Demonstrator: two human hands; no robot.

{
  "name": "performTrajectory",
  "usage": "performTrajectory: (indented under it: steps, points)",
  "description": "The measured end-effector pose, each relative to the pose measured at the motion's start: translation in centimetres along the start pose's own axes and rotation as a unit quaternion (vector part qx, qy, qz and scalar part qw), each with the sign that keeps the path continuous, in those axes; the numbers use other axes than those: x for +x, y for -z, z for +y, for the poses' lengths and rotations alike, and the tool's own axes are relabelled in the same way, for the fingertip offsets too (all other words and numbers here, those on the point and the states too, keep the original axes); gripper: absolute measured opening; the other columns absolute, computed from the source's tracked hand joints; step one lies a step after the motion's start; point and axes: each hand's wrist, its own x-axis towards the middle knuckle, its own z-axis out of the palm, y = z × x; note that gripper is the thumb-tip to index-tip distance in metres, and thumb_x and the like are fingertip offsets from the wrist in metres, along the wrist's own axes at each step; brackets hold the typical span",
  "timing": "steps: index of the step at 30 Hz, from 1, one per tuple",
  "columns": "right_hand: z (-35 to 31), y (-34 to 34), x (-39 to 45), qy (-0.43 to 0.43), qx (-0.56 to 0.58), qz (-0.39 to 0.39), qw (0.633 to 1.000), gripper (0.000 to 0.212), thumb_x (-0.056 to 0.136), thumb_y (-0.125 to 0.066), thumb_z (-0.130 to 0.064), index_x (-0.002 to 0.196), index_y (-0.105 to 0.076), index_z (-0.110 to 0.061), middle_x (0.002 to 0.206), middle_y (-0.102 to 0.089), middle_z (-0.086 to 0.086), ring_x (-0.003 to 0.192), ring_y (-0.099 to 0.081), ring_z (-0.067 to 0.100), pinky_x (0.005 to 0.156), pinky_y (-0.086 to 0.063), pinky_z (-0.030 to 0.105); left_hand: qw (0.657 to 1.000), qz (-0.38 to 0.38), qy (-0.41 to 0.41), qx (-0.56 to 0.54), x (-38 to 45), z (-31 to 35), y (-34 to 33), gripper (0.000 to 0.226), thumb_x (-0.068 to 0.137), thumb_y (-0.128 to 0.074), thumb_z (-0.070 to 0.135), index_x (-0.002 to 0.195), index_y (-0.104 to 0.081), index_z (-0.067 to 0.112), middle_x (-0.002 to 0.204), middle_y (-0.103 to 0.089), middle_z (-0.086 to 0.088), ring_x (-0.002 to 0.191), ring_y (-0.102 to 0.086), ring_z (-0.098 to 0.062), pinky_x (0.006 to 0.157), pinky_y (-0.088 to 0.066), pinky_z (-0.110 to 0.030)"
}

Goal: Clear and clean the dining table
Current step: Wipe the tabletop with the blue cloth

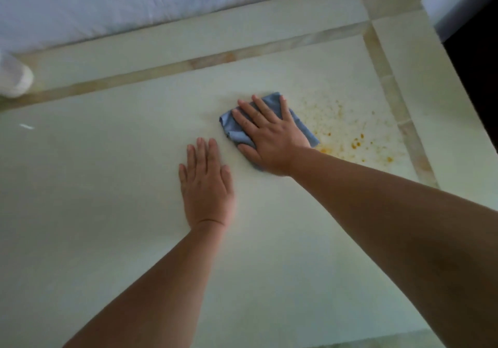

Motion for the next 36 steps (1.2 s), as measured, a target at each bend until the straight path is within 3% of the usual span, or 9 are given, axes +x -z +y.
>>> performTrajectory:
  steps: [5, 10, 13, 18, 21, 26, 31, 33, 36]
  points:
    - [0.0, -0.4, 2.2, -0.211, 0.053, 0.027, 0.976, 0.075, 0.095, -0.019, -0.058, 0.157, -0.008, -0.019, 0.165, -0.004, 0.003, 0.152, 0.004, 0.029, 0.114, 0.008, 0.066, 1.000, 0.009, 0.008, -0.002, -0.1, 0.1, -0.1, 0.059, 0.096, -0.026, 0.038, 0.151, -0.033, 0.017, 0.158, -0.029, -0.006, 0.147, -0.026, -0.025, 0.115, -0.024, -0.047]
    - [-1.8, -0.7, 1.4, -0.243, 0.065, 0.022, 0.967, 0.079, 0.094, -0.017, -0.060, 0.157, -0.003, -0.014, 0.165, 0.002, 0.011, 0.150, 0.007, 0.035, 0.115, 0.008, 0.065, 1.000, 0.004, 0.014, 0.006, -0.1, 0.2, -0.3, 0.060, 0.096, -0.025, 0.038, 0.152, -0.030, 0.018, 0.160, -0.026, -0.005, 0.148, -0.022, -0.024, 0.115, -0.022, -0.046]
    - [-2.3, -0.7, 1.0, -0.158, 0.046, 0.008, 0.986, 0.078, 0.094, -0.017, -0.061, 0.157, -0.006, -0.016, 0.165, -0.001, 0.011, 0.150, 0.006, 0.037, 0.115, 0.007, 0.065, 1.000, -0.001, 0.014, 0.009, 0.0, 0.1, -0.2, 0.059, 0.097, -0.026, 0.038, 0.152, -0.030, 0.018, 0.160, -0.025, -0.005, 0.148, -0.022, -0.024, 0.115, -0.022, -0.047]
    - [1.3, 0.1, 4.2, 0.088, -0.013, -0.023, 0.996, 0.076, 0.094, -0.017, -0.065, 0.157, -0.009, -0.024, 0.165, -0.008, 0.004, 0.152, -0.002, 0.032, 0.118, 0.000, 0.061, 1.000, -0.006, 0.017, 0.004, 0.0, 0.0, -0.1, 0.057, 0.097, -0.029, 0.036, 0.152, -0.031, 0.019, 0.160, -0.025, -0.006, 0.148, -0.022, -0.025, 0.115, -0.023, -0.048]
    - [3.2, 0.2, 6.9, 0.128, -0.041, -0.041, 0.990, 0.078, 0.091, -0.012, -0.070, 0.157, -0.004, -0.029, 0.165, -0.005, -0.001, 0.152, -0.001, 0.026, 0.117, 0.005, 0.059, 1.000, -0.008, 0.014, 0.002, -0.1, 0.0, 0.0, 0.057, 0.098, -0.030, 0.036, 0.153, -0.029, 0.020, 0.160, -0.024, -0.004, 0.149, -0.020, -0.024, 0.115, -0.022, -0.047]
    - [5.2, 1.1, 9.0, -0.032, -0.016, -0.014, 0.999, 0.077, 0.094, -0.015, -0.066, 0.157, -0.006, -0.025, 0.166, -0.004, -0.001, 0.152, 0.001, 0.025, 0.116, 0.001, 0.063, 1.000, -0.007, 0.013, 0.008, -0.2, 0.0, -0.1, 0.058, 0.098, -0.032, 0.036, 0.153, -0.028, 0.021, 0.160, -0.025, -0.003, 0.149, -0.020, -0.023, 0.115, -0.023, -0.046]
    - [6.0, 0.6, 6.8, -0.224, 0.042, -0.005, 0.974, 0.078, 0.094, -0.016, -0.065, 0.157, -0.005, -0.021, 0.166, 0.000, 0.003, 0.152, 0.004, 0.028, 0.117, 0.004, 0.063, 1.000, -0.004, 0.010, 0.002, -0.3, 0.1, 0.0, 0.057, 0.097, -0.033, 0.035, 0.152, -0.032, 0.019, 0.158, -0.029, -0.005, 0.147, -0.024, -0.026, 0.114, -0.025, -0.047]
    - [5.6, 0.4, 4.6, -0.253, 0.045, -0.004, 0.967, 0.077, 0.095, -0.016, -0.063, 0.157, -0.005, -0.019, 0.165, 0.000, 0.005, 0.152, 0.005, 0.029, 0.117, 0.004, 0.061, 1.000, -0.003, 0.008, 0.000, -0.4, 0.2, 0.0, 0.057, 0.096, -0.032, 0.035, 0.151, -0.034, 0.018, 0.158, -0.030, -0.006, 0.146, -0.026, -0.027, 0.114, -0.026, -0.048]
    - [4.1, 0.3, 0.5, -0.219, 0.047, -0.009, 0.975, 0.078, 0.094, -0.016, -0.064, 0.157, -0.006, -0.019, 0.165, -0.001, 0.005, 0.152, 0.004, 0.029, 0.118, 0.004, 0.059, 1.000, -0.007, 0.008, -0.002, -0.3, 0.2, 0.3, 0.058, 0.096, -0.030, 0.034, 0.151, -0.034, 0.017, 0.158, -0.030, -0.008, 0.146, -0.026, -0.028, 0.114, -0.025, -0.049]
